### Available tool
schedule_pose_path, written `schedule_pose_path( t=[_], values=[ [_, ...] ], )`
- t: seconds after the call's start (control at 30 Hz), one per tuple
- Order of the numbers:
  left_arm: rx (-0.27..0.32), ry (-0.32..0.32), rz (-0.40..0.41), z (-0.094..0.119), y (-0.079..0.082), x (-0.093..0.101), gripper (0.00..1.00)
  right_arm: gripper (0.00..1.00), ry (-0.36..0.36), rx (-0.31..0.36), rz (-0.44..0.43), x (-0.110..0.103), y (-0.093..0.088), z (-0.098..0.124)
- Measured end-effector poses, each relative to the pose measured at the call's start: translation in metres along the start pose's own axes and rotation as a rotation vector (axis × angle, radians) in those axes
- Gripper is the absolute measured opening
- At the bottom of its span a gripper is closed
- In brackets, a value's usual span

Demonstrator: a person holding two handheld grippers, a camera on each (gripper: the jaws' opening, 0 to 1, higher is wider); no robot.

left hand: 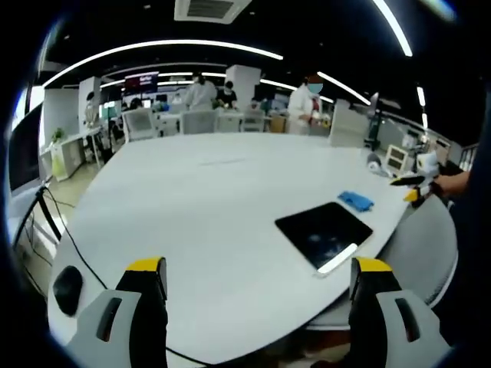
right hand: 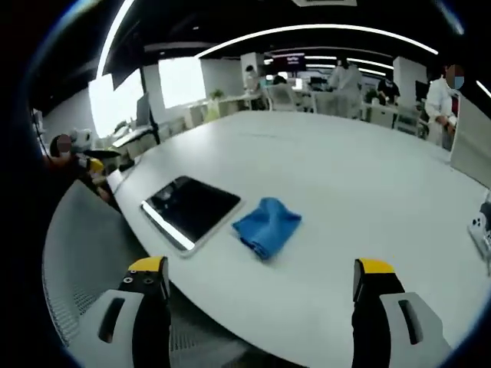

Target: Wipe the mirror surface with the cleaning cloth until all visible marks leave the cleaned area.

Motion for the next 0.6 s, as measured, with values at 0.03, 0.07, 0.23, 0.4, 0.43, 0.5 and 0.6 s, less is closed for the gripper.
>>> schedule_pose_path(
  t=[0.03,0.07,0.23,0.4,0.43,0.5,0.6],
  values=[
    [0.001,-0.003,0.000,-0.0007,0.0005,0.0003,1.00,1.00,-0.001,0.001,-0.002,-0.0006,-0.0008,0.0002],
    [0.002,-0.005,0.000,-0.0013,0.0009,0.0006,1.00,1.00,-0.003,0.002,-0.010,-0.0006,-0.0013,-0.0003],
    [0.007,-0.008,0.006,-0.0036,0.0004,0.0008,1.00,1.00,-0.010,0.013,-0.033,-0.0047,-0.0019,-0.0009],
    [0.012,-0.013,0.011,-0.0042,-0.0019,0.0016,1.00,1.00,-0.016,0.018,-0.037,-0.0056,-0.0033,-0.0019],
    [0.013,-0.012,0.013,-0.0041,-0.0021,0.0013,1.00,1.00,-0.017,0.017,-0.036,-0.0063,-0.0029,-0.0019],
    [0.016,-0.013,0.016,-0.0040,-0.0022,0.0009,1.00,1.00,-0.018,0.011,-0.034,-0.0069,-0.0030,-0.0026],
    [0.023,-0.012,0.019,-0.0047,-0.0015,0.0017,1.00,1.00,-0.017,0.010,-0.034,-0.0076,-0.0030,-0.0032]
  ],
)
Point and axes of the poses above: the point that each gripper's makers call its tool centre point, and the gripper's own axes: z roughly backward along the fingers, x roughly to its right, y roughly out of its top, the point moved 10 cm from there along z, roughly backward along the fingers, and after that the axes turned 9 degrees about y, right-handed, at the moved point
